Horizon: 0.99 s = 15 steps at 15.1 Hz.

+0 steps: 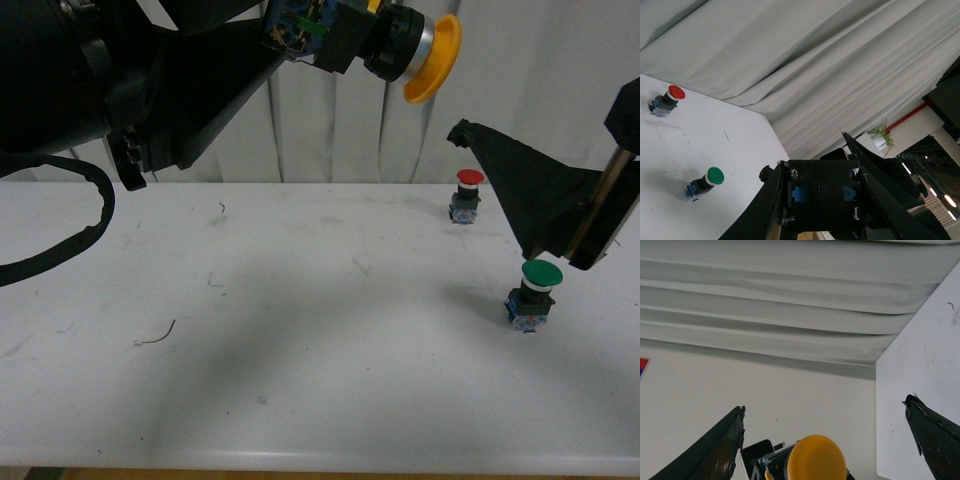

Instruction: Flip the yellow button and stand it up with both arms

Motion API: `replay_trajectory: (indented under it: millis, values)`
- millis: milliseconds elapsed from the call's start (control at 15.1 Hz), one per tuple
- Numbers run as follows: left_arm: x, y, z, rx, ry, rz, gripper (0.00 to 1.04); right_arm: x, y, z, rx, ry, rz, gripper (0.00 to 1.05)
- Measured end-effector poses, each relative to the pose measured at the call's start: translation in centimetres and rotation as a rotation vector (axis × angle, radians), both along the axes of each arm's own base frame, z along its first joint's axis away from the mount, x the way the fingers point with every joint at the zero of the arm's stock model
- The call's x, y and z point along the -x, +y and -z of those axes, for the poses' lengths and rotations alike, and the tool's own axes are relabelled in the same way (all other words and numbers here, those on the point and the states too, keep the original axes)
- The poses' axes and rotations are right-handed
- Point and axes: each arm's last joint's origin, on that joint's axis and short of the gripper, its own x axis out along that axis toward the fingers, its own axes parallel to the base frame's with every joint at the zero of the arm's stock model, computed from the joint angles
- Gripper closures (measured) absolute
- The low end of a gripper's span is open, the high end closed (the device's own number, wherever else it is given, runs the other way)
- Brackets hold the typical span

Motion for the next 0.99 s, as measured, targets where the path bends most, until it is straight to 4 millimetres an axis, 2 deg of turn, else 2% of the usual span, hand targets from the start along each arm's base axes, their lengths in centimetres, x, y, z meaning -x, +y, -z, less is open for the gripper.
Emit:
replay_trajectory:
  millis: [397,530,662,794,861,993]
  values:
    - [0.0,0.0,0.1,0.000,0.000,0.000,0.70,0.6,3.6,0.5,0.005,0.016,-0.097,0.06]
    - [-0.1,0.0,0.2,-0.003,0.007,0.000,0.70,0.4,4.5,0.0,0.001,-0.011,-0.107,0.06]
    - [-0.1,0.0,0.2,-0.003,0.006,-0.002,0.70,0.4,4.6,-0.1,0.004,-0.015,-0.106,0.19]
    - [0.0,0.1,0.3,-0.007,0.017,-0.003,0.70,0.4,4.6,-0.1,0.004,-0.020,-0.101,0.43]
    - [0.0,0.1,0.4,-0.008,0.020,-0.005,0.70,0.3,4.5,-0.1,0.003,-0.019,-0.092,0.52]
    - [0.0,0.2,0.4,-0.004,0.024,-0.002,0.70,0.3,4.4,-0.2,-0.007,-0.018,-0.090,0.64]
